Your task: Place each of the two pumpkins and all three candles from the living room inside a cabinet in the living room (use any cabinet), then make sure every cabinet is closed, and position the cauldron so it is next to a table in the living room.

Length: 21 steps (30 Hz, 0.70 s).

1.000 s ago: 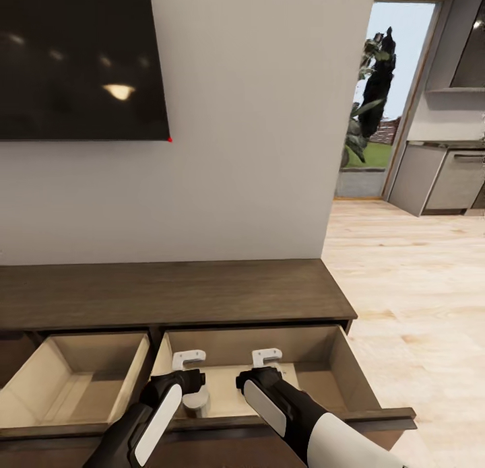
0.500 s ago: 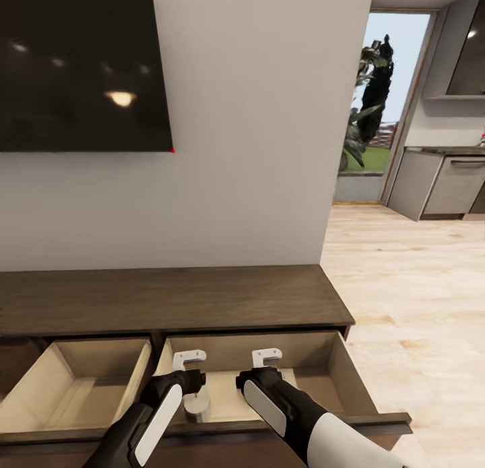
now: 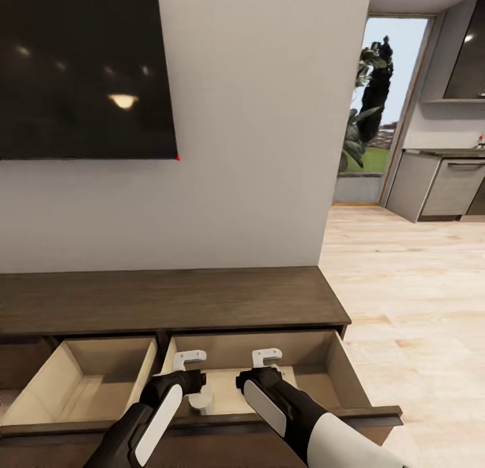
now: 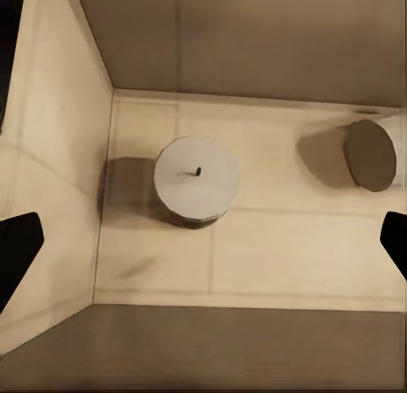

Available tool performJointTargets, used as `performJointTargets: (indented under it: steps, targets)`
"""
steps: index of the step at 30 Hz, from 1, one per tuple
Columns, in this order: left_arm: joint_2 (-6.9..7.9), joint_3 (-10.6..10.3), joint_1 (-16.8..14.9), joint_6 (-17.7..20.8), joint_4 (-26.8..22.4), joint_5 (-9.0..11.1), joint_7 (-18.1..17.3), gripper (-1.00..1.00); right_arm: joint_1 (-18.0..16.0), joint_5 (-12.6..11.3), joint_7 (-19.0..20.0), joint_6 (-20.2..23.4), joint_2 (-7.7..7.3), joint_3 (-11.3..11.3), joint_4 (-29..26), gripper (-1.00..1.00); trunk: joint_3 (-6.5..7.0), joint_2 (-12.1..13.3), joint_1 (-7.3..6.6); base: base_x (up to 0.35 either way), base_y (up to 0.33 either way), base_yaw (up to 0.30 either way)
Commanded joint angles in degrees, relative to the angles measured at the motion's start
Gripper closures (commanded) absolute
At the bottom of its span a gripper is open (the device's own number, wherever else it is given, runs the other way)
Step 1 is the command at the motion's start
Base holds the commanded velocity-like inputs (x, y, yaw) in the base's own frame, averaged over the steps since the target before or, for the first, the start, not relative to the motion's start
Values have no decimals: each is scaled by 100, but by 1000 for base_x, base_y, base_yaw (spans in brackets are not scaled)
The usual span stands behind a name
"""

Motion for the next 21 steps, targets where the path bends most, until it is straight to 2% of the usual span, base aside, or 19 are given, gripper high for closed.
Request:
performJointTargets:
  steps: [1, 16, 17, 21]
  targets:
    - [2, -9, -4, 9, -6, 61, 55, -100, -6, -27, -40, 20, 0, 18, -3, -100, 12, 39, -24, -22, 5, 0]
    - [2, -9, -4, 9, -5, 70, 54, -100, -6, -29, -26, 10, 0, 11, -55, -100, 282, 640, -354, -3, 1, 0]
    - [35, 1, -20, -24, -38, 36, 33, -100, -27, 6, 7, -23, -33, -22, -87, -100, 281, 639, -353, 0, 0, 0]
    - [153, 36, -24, 67, -88, 118, 44, -100, -28, -55, -10, 10, -31, 11, -100, -100, 281, 639, -353, 0, 0, 0]
